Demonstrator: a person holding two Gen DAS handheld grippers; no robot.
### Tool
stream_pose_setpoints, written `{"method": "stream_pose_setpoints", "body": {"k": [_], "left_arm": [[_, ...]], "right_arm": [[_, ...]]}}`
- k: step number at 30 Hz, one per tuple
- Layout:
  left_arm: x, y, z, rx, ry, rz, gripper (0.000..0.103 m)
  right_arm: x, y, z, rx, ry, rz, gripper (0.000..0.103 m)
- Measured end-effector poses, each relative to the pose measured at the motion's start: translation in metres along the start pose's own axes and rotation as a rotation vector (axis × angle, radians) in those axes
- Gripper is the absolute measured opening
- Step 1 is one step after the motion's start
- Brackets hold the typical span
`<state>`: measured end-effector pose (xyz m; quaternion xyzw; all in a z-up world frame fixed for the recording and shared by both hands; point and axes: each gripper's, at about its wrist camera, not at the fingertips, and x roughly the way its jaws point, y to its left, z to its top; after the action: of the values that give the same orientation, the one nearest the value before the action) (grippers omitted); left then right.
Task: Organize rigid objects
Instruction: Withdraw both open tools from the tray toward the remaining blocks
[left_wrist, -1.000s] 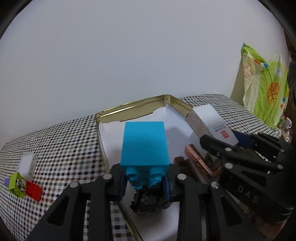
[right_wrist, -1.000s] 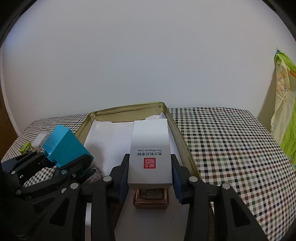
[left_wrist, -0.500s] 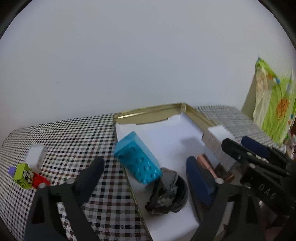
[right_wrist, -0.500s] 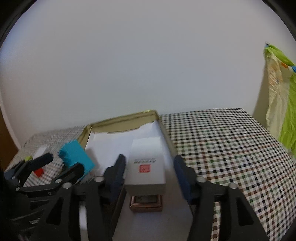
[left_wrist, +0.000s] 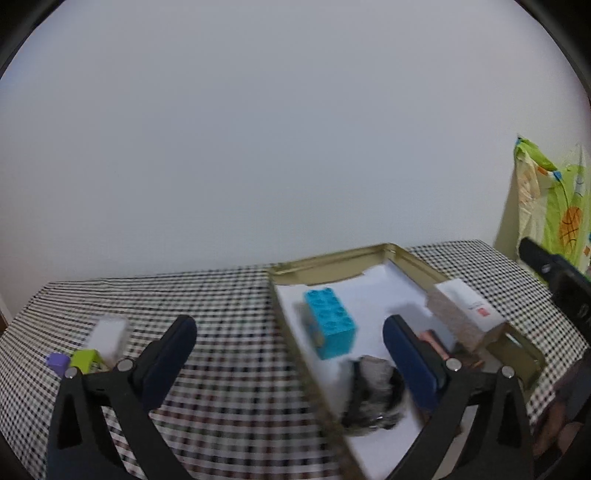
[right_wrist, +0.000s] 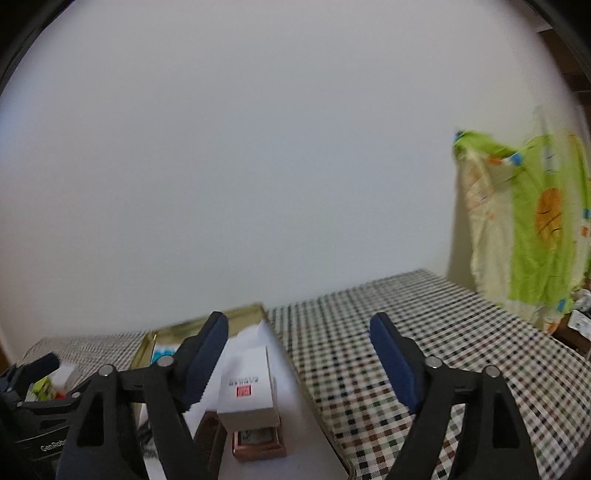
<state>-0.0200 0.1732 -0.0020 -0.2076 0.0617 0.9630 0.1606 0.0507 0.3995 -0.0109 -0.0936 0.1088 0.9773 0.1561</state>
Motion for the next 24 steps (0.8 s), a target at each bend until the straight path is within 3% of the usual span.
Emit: {"method": "stream_pose_setpoints", "body": {"k": [10, 24], "left_arm": [[-0.001, 0.043, -0.008, 0.003, -0.013, 0.069, 0.102], [-0.011, 0.114, -0.021, -0.008, -0.027, 0.129, 0.102]], "right_arm": [[-0.024, 0.041, -0.017, -0.031, -0.042, -0.026, 0.082], [-0.036, 0.129, -0.036, -0.096, -0.019, 0.084, 0.082]]}}
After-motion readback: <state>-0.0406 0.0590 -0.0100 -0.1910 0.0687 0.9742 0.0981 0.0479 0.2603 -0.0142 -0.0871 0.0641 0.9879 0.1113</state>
